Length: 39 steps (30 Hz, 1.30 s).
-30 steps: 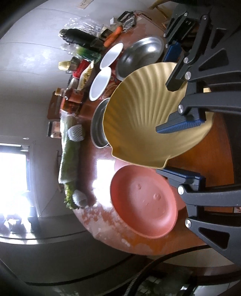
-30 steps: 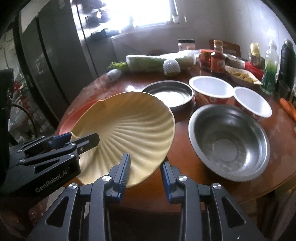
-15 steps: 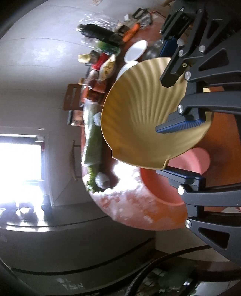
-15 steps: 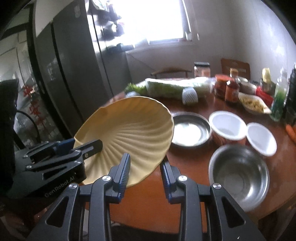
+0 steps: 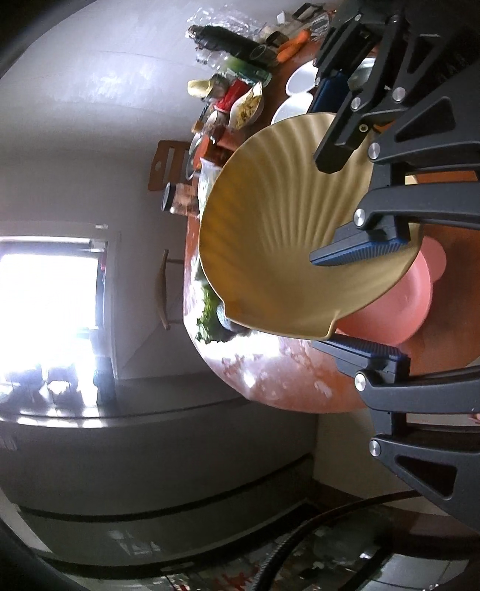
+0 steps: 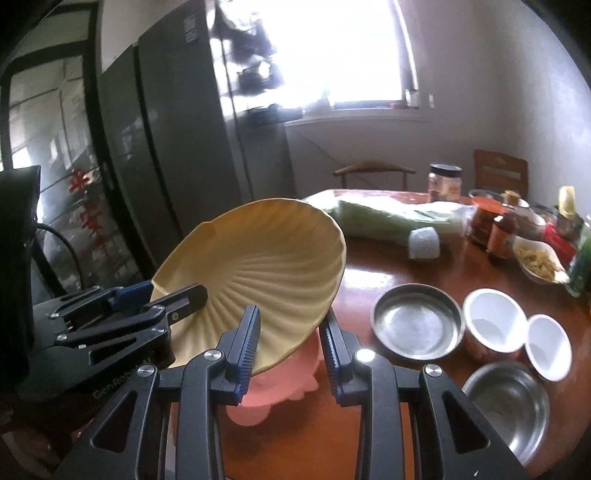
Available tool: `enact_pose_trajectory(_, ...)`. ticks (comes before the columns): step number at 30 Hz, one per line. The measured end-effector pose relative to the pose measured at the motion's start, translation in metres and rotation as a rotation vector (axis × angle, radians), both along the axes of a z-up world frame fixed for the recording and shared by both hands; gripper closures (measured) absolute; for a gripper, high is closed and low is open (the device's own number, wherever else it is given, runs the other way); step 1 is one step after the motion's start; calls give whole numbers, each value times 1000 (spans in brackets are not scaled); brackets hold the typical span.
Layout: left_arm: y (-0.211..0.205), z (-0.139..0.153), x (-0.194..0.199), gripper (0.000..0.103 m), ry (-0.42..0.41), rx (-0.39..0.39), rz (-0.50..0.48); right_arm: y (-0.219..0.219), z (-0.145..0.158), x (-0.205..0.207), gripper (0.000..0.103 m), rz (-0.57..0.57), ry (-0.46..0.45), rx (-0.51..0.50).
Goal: Organize plates and bowls
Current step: 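Lift the shell plate with the left tool and carry it over the pink plate, then lower the shell plate onto the pink plate with the left tool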
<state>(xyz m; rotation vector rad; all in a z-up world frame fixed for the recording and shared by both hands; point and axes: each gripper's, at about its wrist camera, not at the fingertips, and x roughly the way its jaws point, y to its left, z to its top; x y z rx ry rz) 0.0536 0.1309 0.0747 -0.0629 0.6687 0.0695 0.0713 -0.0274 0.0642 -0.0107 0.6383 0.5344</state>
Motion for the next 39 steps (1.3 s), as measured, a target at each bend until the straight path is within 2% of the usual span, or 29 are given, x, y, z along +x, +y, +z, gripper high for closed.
enact_pose_trajectory(6,15,-31,7,66,61,-34,25,14,-26,9,69,49,42,-8)
enact_pose_trajectory(11,16,-57,15,66,108,-53,35,18,-48,21,69,41,79,-24)
enact_pose_trajectory(18,16,-84,26,66,152,-40,73,24,-78,33,69,54,132,-44)
enact_pose_trajectory(28,19,-103,30,66,173,-10,116,36,-103,40,69,86,172,-66)
enact_pose_trajectory(39,24,-111,33,66,175,19,139,47,-110,34,69,96,156,-116)
